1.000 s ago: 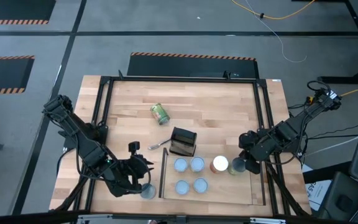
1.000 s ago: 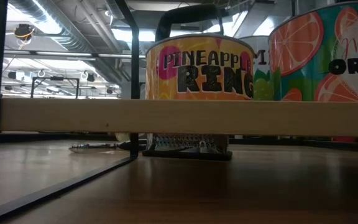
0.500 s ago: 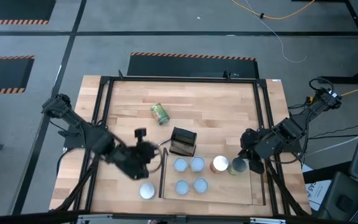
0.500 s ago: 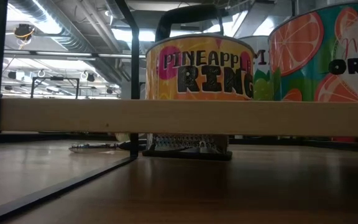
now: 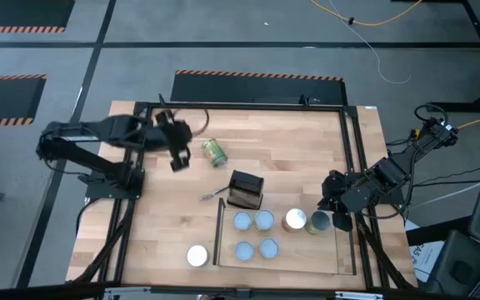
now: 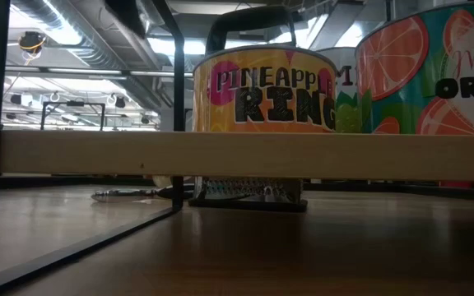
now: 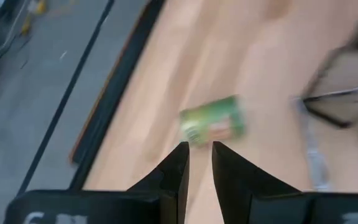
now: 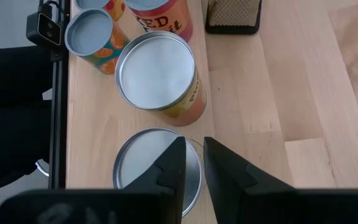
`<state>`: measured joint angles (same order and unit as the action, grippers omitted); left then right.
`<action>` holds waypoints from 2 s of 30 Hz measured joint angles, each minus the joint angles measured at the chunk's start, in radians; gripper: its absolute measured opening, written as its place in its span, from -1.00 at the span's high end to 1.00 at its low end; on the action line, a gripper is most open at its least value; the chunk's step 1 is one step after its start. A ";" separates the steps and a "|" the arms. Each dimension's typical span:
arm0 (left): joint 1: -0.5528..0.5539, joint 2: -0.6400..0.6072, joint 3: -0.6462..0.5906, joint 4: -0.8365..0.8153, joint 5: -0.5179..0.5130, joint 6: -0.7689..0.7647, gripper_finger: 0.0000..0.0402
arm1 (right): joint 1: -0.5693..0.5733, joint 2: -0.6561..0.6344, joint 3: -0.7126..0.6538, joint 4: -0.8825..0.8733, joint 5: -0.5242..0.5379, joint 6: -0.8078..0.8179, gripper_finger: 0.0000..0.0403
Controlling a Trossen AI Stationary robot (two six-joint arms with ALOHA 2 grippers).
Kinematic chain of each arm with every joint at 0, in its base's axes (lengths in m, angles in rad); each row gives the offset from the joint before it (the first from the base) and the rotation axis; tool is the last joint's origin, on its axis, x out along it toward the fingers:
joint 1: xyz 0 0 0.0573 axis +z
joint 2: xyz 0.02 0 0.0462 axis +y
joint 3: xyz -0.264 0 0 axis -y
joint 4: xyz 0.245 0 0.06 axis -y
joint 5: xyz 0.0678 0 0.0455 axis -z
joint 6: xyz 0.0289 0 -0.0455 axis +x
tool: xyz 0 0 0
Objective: Pick and place cans onto a shelf
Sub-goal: Put the canned oranges on the shelf
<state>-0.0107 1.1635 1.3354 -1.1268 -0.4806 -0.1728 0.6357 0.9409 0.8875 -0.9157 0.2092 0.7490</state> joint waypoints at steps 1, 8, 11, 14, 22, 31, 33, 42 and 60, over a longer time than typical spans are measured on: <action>0.042 -0.003 0.000 -0.018 0.001 0.001 0.68 | 0.000 0.000 0.000 0.000 0.000 0.000 0.69; 0.278 0.017 -0.020 -0.060 0.137 0.101 0.68 | 0.000 0.000 0.000 0.000 0.000 -0.002 0.69; 0.355 0.018 -0.102 0.017 0.242 0.172 0.68 | 0.000 0.000 0.000 0.000 0.000 -0.002 0.69; 0.426 0.020 -0.232 0.111 0.408 0.247 0.68 | 0.000 0.000 0.000 0.000 0.000 -0.001 0.69; 0.602 0.020 -0.554 0.554 0.741 0.408 0.68 | 0.000 0.000 0.000 0.000 0.001 -0.001 0.69; 0.786 0.020 -0.735 0.914 0.981 0.409 0.68 | 0.000 0.000 0.000 -0.001 0.066 -0.003 0.69; 0.810 0.020 -0.751 0.933 1.001 0.388 0.68 | 0.000 0.000 0.000 -0.001 0.074 -0.003 0.69; 0.838 0.077 -0.790 0.975 1.028 0.358 0.68 | 0.000 0.000 0.001 -0.001 0.084 -0.037 0.69; 0.837 0.281 -0.792 1.177 1.126 0.332 0.68 | 0.000 0.000 0.001 -0.001 0.086 -0.049 0.69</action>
<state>0.8265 1.4447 0.5430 0.0498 0.6450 0.1595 0.6357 0.9413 0.8883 -0.9165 0.2951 0.7002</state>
